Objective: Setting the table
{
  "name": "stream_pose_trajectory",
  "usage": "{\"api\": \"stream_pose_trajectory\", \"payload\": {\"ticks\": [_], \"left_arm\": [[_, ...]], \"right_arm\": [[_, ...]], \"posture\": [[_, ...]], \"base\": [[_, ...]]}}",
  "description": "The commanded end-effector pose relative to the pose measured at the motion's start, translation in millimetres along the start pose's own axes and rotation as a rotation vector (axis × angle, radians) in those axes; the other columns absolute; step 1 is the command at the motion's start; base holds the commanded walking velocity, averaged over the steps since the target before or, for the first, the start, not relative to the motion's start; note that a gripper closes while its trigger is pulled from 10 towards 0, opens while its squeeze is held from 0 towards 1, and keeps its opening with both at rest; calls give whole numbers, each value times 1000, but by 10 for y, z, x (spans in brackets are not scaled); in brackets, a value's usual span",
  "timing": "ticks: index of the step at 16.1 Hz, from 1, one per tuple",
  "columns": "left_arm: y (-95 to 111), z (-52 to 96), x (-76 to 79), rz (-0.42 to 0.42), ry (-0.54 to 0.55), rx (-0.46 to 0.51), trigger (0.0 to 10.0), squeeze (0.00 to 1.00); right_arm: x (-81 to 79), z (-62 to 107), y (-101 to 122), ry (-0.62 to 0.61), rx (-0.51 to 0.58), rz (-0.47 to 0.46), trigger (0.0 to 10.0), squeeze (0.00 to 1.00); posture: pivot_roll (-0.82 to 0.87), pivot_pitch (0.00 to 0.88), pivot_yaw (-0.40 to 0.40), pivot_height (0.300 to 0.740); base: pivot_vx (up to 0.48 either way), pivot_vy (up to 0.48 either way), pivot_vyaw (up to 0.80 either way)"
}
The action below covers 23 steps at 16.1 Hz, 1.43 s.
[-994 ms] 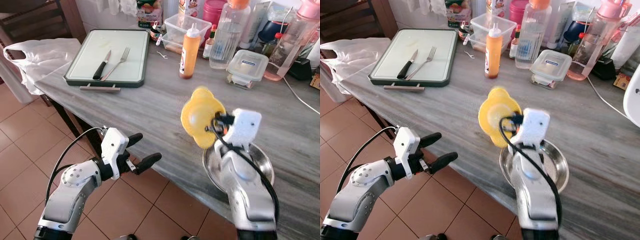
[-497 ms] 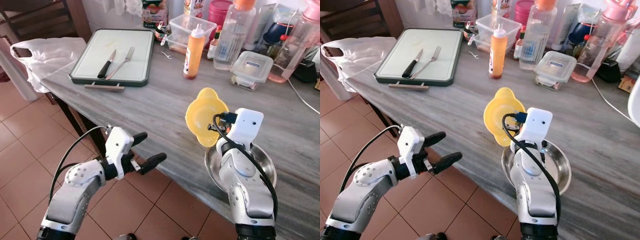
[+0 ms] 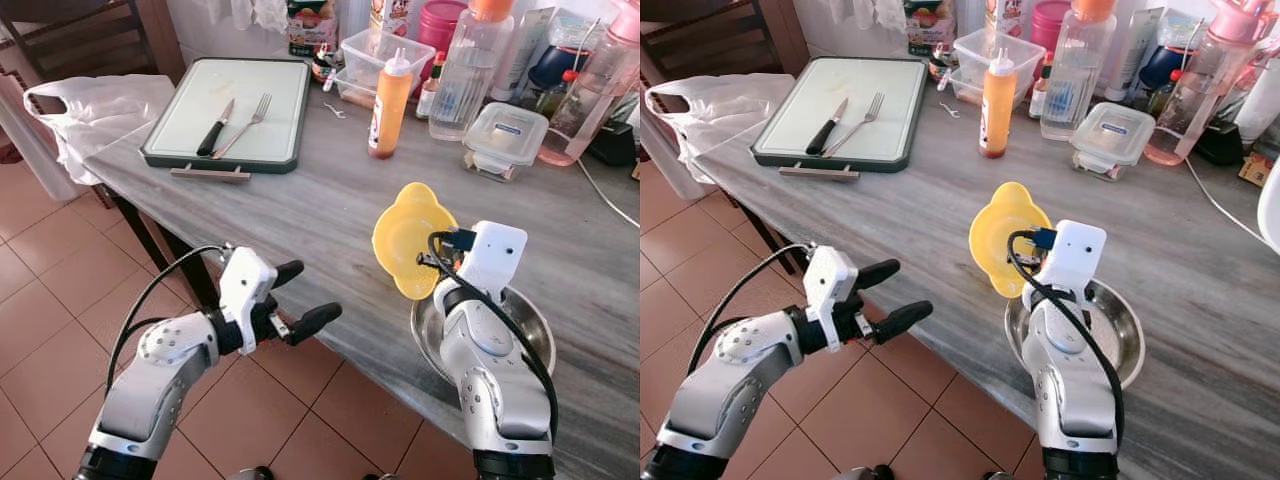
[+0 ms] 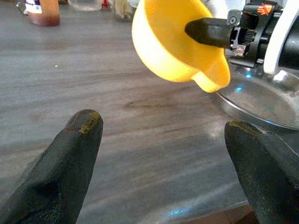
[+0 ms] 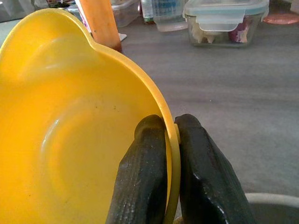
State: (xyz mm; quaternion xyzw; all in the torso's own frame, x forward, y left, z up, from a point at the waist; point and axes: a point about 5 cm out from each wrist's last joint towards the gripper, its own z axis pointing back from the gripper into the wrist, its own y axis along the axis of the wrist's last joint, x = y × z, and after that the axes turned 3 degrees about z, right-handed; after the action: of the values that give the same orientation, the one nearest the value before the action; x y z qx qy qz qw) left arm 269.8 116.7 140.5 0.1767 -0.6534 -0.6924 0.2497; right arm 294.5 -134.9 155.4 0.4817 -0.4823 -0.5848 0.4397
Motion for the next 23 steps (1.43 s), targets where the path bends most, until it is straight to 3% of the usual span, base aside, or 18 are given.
{"api": "stream_pose_trajectory", "payload": {"ticks": [1,2,4,5,15,23], "left_arm": [[18,-5,17,-9,-4,-2,10000,0],[17,-9,19,-8,-5,-2,10000,0],[2,-12,24,-6,-9,-6,10000,0],[-3,-15,27,-5,-10,-7,10000,0],[-14,-51,67,-4,-15,-11,10000,0],[-38,-65,32,-7,-14,-14,10000,0]], "right_arm": [[-69,54,-46,6,-26,-48,10000,0],[-70,55,-54,6,-30,-52,10000,0],[-67,54,-62,3,-32,-53,10000,945],[-63,52,-63,1,-32,-53,10000,1000],[2,17,-6,-26,-5,-66,10000,1000],[-3,21,262,29,124,-109,10000,1000]], "posture": [[67,151,6,740],[68,151,7,740],[68,150,8,740],[68,151,8,740],[66,147,9,740],[60,140,10,740]], "base": [[0,0,0],[0,0,0],[0,0,0],[0,0,0],[0,0,0],[0,0,0]]}}
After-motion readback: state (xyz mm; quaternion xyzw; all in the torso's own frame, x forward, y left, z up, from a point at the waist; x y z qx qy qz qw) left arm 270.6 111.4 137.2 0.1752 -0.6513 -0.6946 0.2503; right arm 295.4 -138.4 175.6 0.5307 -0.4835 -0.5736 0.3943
